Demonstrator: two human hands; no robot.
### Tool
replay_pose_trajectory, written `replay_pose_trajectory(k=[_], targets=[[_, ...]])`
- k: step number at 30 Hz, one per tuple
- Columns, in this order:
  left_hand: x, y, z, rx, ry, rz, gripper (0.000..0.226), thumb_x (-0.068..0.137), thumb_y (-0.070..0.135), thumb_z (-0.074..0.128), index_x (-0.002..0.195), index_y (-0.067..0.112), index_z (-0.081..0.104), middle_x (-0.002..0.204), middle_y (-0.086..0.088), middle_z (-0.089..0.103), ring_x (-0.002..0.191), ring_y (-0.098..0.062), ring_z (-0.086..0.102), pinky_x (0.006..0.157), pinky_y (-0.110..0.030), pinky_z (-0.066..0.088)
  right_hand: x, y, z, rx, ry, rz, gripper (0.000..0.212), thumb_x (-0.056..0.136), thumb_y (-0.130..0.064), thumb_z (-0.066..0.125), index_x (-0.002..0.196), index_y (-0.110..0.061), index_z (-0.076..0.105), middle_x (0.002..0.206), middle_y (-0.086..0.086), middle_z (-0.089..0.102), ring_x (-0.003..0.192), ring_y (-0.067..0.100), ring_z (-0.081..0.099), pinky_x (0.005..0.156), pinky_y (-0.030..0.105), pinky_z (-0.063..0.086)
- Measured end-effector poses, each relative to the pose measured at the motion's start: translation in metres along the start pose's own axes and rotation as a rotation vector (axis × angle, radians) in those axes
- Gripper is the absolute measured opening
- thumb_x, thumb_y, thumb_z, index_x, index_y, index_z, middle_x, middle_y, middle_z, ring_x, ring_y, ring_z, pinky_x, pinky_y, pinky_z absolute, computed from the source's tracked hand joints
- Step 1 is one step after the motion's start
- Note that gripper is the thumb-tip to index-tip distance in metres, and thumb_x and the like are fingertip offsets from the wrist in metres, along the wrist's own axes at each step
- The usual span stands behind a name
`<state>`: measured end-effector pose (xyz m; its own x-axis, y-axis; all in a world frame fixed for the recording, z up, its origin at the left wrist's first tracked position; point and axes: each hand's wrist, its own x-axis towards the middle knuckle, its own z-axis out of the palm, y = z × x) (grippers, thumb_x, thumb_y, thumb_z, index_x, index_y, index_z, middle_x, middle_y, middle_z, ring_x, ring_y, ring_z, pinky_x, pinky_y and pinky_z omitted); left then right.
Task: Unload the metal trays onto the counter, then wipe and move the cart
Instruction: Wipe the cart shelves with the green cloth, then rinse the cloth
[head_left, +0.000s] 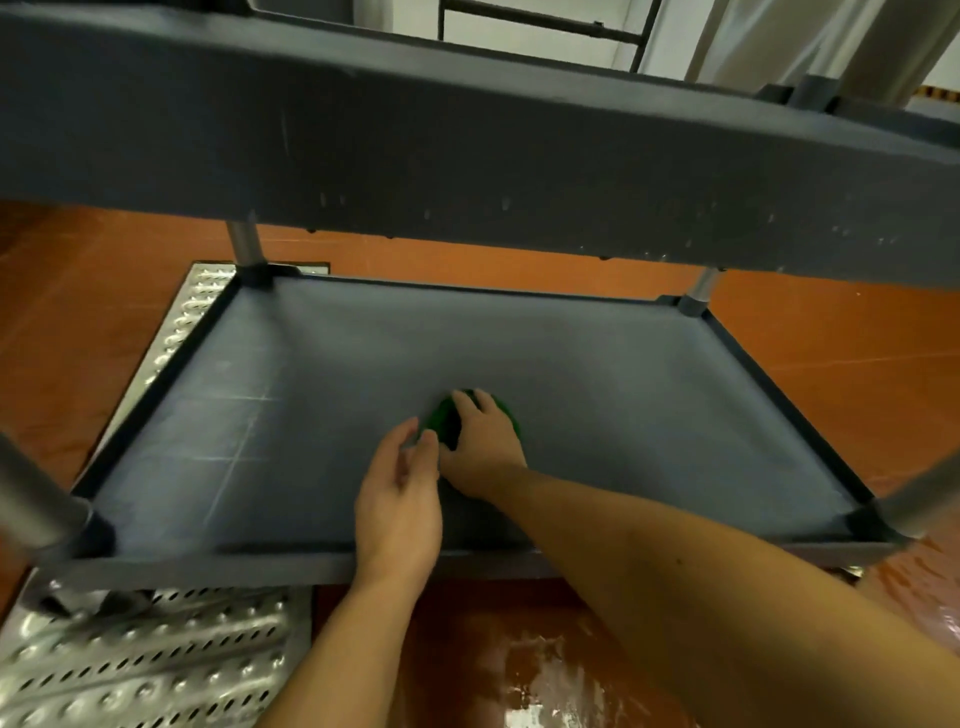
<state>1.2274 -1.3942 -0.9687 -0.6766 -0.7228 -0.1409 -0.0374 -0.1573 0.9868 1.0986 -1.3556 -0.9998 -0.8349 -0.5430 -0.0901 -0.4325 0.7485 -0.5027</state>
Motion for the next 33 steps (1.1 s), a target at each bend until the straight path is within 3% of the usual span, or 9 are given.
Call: replay_pose_trajectory(k=[3, 5, 10, 15, 24, 33], targets=[[0.002, 0.003, -0.021, 0.076, 0.126, 0.053, 0.030, 0.097, 0.037, 0.048, 0.126, 0.032, 0.056, 0.112, 0.009, 0.059, 0.105, -0.012, 0.056, 0.088, -0.028, 0.041, 0.008, -0.036, 0.038, -0.119, -0.157, -0.158, 0.079, 0.075, -0.066, 0.032, 0.144, -0.028, 0.037, 0.157, 0.006, 0.021, 0.145, 0.033, 0.015, 0.116, 0.049, 0.023], [0.004, 0.008, -0.037, 0.107, 0.225, 0.107, 0.029, 0.098, 0.033, 0.049, 0.125, 0.030, 0.058, 0.109, 0.011, 0.057, 0.104, -0.010, 0.053, 0.087, -0.026, 0.039, 0.011, -0.050, 0.062, -0.217, -0.222, -0.227, 0.075, 0.069, -0.067, 0.022, 0.135, -0.036, 0.042, 0.151, 0.002, 0.033, 0.140, 0.034, 0.026, 0.110, 0.052, 0.032], [0.005, 0.018, -0.059, 0.127, 0.268, 0.158, 0.033, 0.100, 0.032, 0.046, 0.131, 0.026, 0.054, 0.113, 0.014, 0.053, 0.107, -0.005, 0.048, 0.089, -0.025, 0.036, -0.016, -0.067, 0.047, -0.270, -0.266, -0.380, 0.045, 0.089, -0.037, 0.053, 0.133, -0.029, 0.052, 0.144, 0.003, 0.040, 0.129, 0.037, 0.037, 0.103, 0.050, 0.038], [-0.003, 0.012, -0.050, 0.137, 0.212, 0.101, 0.033, 0.099, 0.033, 0.047, 0.131, 0.027, 0.054, 0.114, 0.009, 0.056, 0.107, -0.010, 0.052, 0.090, -0.026, 0.038, -0.030, -0.042, 0.026, -0.276, -0.194, -0.463, 0.046, 0.092, -0.024, 0.055, 0.138, -0.024, 0.050, 0.146, 0.003, 0.036, 0.123, 0.036, 0.040, 0.103, 0.046, 0.040], [-0.017, 0.010, -0.008, 0.233, 0.066, 0.087, 0.036, 0.099, 0.036, 0.047, 0.131, 0.024, 0.055, 0.111, 0.013, 0.052, 0.108, -0.006, 0.047, 0.089, -0.022, 0.031, -0.066, 0.085, -0.051, -0.315, -0.090, -0.257, 0.042, 0.097, -0.030, 0.054, 0.138, -0.026, 0.048, 0.152, 0.000, 0.031, 0.127, 0.034, 0.042, 0.106, 0.045, 0.039], [-0.030, 0.002, 0.005, 0.366, -0.090, 0.105, 0.030, 0.096, 0.035, 0.053, 0.121, 0.022, 0.064, 0.110, 0.012, 0.061, 0.103, -0.003, 0.053, 0.087, -0.017, 0.035, -0.130, 0.199, -0.138, -0.364, 0.042, 0.094, 0.043, 0.094, -0.026, 0.058, 0.137, -0.023, 0.051, 0.150, 0.003, 0.036, 0.131, 0.027, 0.042, 0.103, 0.038, 0.038]])
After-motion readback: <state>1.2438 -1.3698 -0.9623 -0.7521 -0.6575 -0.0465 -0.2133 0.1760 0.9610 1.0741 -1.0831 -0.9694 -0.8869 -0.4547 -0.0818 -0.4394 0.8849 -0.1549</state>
